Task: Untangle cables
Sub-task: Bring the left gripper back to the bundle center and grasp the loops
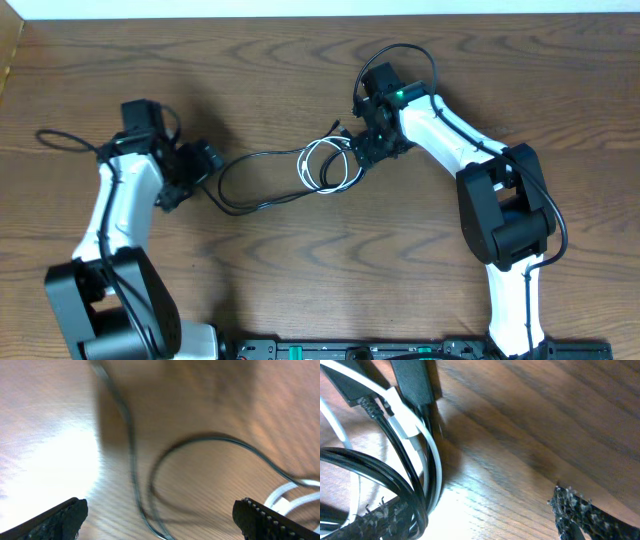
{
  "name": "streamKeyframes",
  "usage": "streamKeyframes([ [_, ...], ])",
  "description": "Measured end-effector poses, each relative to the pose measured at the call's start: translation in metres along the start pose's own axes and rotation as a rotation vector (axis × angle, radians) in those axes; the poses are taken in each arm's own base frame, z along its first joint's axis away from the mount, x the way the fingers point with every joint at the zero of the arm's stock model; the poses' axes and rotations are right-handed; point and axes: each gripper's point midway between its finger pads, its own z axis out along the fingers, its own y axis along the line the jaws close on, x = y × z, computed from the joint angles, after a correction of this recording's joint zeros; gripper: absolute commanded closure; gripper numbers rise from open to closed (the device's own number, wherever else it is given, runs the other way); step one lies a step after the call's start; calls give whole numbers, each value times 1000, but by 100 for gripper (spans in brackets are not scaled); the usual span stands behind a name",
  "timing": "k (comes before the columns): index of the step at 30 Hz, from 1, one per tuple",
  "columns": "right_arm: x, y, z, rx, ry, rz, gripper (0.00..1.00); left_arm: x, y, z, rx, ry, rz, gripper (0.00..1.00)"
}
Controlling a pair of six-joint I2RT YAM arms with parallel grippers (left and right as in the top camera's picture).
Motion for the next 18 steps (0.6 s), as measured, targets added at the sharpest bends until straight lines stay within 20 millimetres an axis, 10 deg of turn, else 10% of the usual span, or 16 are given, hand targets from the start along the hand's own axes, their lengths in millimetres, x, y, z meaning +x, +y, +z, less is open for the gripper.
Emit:
streamKeyframes([
  [12, 9, 38, -2, -226, 27, 2, 95, 68, -83, 22, 42, 92, 328, 17],
  [18, 7, 61, -9, -367, 19, 8, 94, 84, -91, 24, 39, 117, 374, 18],
])
